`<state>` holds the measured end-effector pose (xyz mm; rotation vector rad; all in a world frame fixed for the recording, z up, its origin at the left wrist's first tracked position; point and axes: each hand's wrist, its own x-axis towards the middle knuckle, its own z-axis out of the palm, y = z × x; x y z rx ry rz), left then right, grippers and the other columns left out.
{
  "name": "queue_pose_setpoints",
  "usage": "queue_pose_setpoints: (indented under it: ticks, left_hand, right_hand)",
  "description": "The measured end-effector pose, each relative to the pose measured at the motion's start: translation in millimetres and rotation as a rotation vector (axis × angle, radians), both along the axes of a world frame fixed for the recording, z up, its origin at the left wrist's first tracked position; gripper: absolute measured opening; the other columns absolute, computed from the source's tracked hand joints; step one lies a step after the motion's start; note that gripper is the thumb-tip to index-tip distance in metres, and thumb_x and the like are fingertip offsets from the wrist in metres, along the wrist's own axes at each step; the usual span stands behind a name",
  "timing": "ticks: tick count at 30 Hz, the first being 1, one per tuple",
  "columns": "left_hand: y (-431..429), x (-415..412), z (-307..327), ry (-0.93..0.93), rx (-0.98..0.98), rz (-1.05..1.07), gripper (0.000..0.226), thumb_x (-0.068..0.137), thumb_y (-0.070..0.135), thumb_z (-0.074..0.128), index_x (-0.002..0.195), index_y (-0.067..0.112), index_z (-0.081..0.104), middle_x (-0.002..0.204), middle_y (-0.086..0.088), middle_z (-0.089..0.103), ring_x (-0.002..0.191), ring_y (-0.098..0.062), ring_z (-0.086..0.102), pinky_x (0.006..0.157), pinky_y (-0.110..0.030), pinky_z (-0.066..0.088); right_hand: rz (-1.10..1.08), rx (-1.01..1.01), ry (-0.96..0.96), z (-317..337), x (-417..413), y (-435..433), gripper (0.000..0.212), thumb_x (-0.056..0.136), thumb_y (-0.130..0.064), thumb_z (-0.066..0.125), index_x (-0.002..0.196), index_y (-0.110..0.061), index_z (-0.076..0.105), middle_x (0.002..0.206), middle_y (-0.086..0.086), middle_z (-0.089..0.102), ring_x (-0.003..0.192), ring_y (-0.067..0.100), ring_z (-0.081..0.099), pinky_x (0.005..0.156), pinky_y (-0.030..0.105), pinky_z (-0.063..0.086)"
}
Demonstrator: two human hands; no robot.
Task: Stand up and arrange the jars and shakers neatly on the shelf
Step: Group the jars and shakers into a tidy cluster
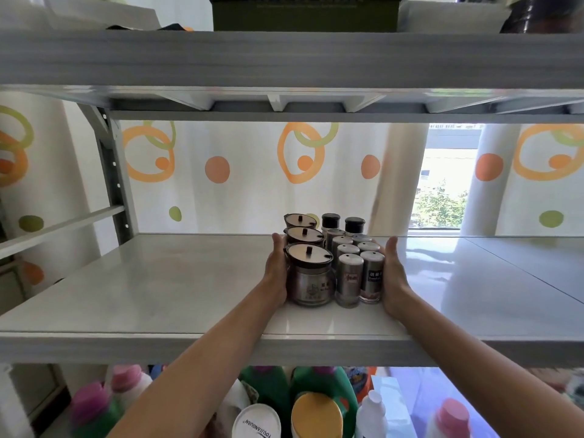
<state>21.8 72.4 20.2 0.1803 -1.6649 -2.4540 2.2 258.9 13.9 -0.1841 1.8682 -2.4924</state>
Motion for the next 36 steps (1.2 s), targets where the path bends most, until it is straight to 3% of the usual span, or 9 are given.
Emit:
queue_pose_setpoints:
  ticks: [10,14,17,19,21,25,30,33,36]
  left_hand:
    - [2.7,-6.6,-1.3,-0.004,-0.013,-0.051,0.054,0.098,0.055,0.018,0.105,0.029,0.065,0.11,-0.004,0.068,0.111,-0.025,0.061,0.104,-0.042,0.044]
    - [-1.1,-12.0,-5.9,0.006,-0.028,-0.022,0.053,0.098,0.055,0.02,0.097,0.029,0.066,0.093,0.005,0.071,0.101,-0.019,0.063,0.097,-0.037,0.049]
    - [-5.2,-15.4,-6.2,0.001,-0.057,0.025,0.051,0.099,0.052,0.021,0.09,0.028,0.065,0.08,0.013,0.07,0.076,-0.001,0.065,0.066,-0.018,0.053]
    - [-10.4,-20.1,-5.9,0.005,-0.061,0.053,0.053,0.1,0.049,0.019,0.122,0.02,0.057,0.109,0.009,0.064,0.086,0.003,0.06,0.07,-0.012,0.045]
    - [-16.6,-25.3,-3.6,0.014,-0.061,0.075,0.057,0.1,0.048,0.015,0.147,0.018,0.032,0.145,0.004,0.043,0.125,-0.007,0.045,0.085,-0.018,0.03]
    - [-22.1,-40.3,-2.2,0.015,-0.027,0.098,0.057,0.1,0.049,0.014,0.15,0.022,0.023,0.156,0.002,0.027,0.142,-0.015,0.027,0.088,-0.021,0.025]
    - [-27.3,-60.0,0.3,0.015,0.016,0.102,0.059,0.099,0.053,0.016,0.149,0.023,0.025,0.156,0.002,0.025,0.143,-0.016,0.026,0.096,-0.028,0.031]
    - [-20.8,-61.6,2.6,0.006,0.029,0.04,0.055,0.098,0.053,0.02,0.129,0.019,0.051,0.117,0.011,0.059,0.105,0.0,0.06,0.071,-0.021,0.052]
    - [-15.6,-68.2,3.8,0.039,0.024,-0.006,0.057,0.1,0.049,0.018,0.111,0.011,0.059,0.078,0.002,0.071,0.067,-0.009,0.069,0.05,-0.02,0.053]
  right_hand:
    - [0.015,0.029,0.01,-6.4,-12.6,-4.3,0.064,0.091,-0.066,0.017,0.118,-0.026,0.059,0.078,-0.007,0.076,0.068,0.011,0.073,0.051,0.023,0.054]
    - [0.023,0.038,0.007,-8.3,-15.8,-1.9,0.068,0.09,-0.067,0.016,0.121,-0.025,0.059,0.09,-0.003,0.075,0.079,0.014,0.072,0.064,0.029,0.053]
    - [0.045,0.042,-0.004,-6.7,-19.3,1.2,0.074,0.09,-0.068,0.012,0.137,-0.022,0.046,0.127,0.007,0.062,0.115,0.025,0.059,0.093,0.044,0.048]
    - [0.029,0.05,-0.017,-5.6,-25.5,2.0,0.077,0.089,-0.069,0.011,0.146,-0.023,0.032,0.149,0.006,0.04,0.136,0.025,0.038,0.114,0.051,0.026]
    - [0.012,0.037,-0.014,-3.1,-32.0,1.7,0.077,0.09,-0.067,0.011,0.149,-0.02,0.025,0.154,0.005,0.031,0.14,0.024,0.032,0.118,0.048,0.019]
    - [0.05,0.002,-0.014,1.4,-42.2,-0.2,0.076,0.091,-0.065,0.014,0.146,-0.014,0.031,0.144,0.012,0.046,0.129,0.03,0.047,0.11,0.046,0.035]
    - [0.143,-0.052,0.032,1.4,-52.3,-4.6,0.07,0.094,-0.06,0.015,0.126,-0.007,0.049,0.092,0.007,0.067,0.082,0.021,0.065,0.072,0.031,0.049]
    - [0.166,-0.066,0.073,-0.8,-59.7,-6.0,0.067,0.094,-0.057,0.013,0.111,-0.008,0.056,0.074,0.002,0.071,0.068,0.015,0.067,0.067,0.029,0.049]
    - [0.194,-0.099,0.098,-2.6,-62.6,-6.5,0.07,0.094,-0.057,0.011,0.109,-0.004,0.054,0.079,0.007,0.063,0.074,0.021,0.06,0.073,0.032,0.046]
